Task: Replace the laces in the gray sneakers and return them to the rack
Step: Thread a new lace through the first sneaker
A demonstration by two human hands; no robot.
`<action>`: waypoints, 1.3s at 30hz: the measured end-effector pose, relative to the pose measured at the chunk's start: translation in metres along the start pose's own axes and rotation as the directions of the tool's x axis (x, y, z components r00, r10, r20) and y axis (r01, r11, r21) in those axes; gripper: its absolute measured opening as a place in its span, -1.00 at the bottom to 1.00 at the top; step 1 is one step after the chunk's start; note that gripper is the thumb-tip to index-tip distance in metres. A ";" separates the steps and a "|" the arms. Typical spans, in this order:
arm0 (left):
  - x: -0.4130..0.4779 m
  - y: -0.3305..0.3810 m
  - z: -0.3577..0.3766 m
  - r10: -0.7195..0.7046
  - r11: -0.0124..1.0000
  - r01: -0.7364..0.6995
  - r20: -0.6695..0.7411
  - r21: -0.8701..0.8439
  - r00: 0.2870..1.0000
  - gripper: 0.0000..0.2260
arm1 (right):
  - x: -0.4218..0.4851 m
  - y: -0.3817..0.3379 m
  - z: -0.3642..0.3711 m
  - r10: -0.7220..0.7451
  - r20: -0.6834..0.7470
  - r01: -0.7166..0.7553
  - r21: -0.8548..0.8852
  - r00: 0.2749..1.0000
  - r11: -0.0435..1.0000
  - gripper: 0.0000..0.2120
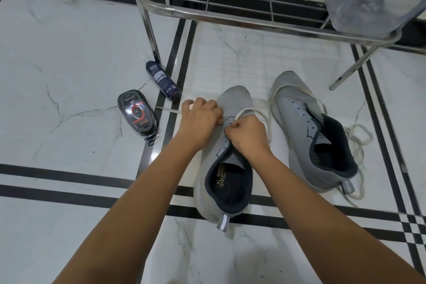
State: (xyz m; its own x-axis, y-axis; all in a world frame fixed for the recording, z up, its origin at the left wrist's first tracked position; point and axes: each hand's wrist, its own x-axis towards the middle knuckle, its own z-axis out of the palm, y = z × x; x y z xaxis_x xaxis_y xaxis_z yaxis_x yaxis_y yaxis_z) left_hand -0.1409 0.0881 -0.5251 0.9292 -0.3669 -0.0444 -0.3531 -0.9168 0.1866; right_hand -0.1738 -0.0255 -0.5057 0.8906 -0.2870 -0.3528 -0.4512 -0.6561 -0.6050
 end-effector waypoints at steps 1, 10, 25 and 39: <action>0.000 -0.002 0.000 -0.010 1.000 0.010 -0.029 -0.002 1.000 -0.76 | 0.000 0.001 0.000 -0.003 -0.001 0.003 0.006 1.000 1.000 -0.81; -0.023 -0.048 -0.036 -0.502 0.865 0.455 -0.414 -0.212 0.760 -0.70 | -0.001 0.006 -0.004 0.005 0.007 -0.005 0.070 1.000 0.998 -0.82; -0.015 -0.048 -0.025 -0.627 0.779 0.594 -0.252 -0.200 0.737 -0.75 | -0.007 0.003 -0.004 0.027 0.017 -0.029 0.128 0.999 0.991 -0.85; -0.008 -0.004 0.010 -0.148 0.926 0.104 -0.095 -0.364 0.984 -0.81 | 0.003 0.023 -0.004 0.315 -0.078 -0.207 0.601 0.946 0.772 -0.74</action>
State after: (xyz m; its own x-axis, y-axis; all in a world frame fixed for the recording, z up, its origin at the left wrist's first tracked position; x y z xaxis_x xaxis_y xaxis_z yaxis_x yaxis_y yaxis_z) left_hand -0.1481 0.0932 -0.5353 0.9773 -0.2108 0.0217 -0.1906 -0.8292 0.5255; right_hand -0.1815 -0.0443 -0.5183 0.7051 -0.5325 -0.4684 -0.5674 -0.0275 -0.8230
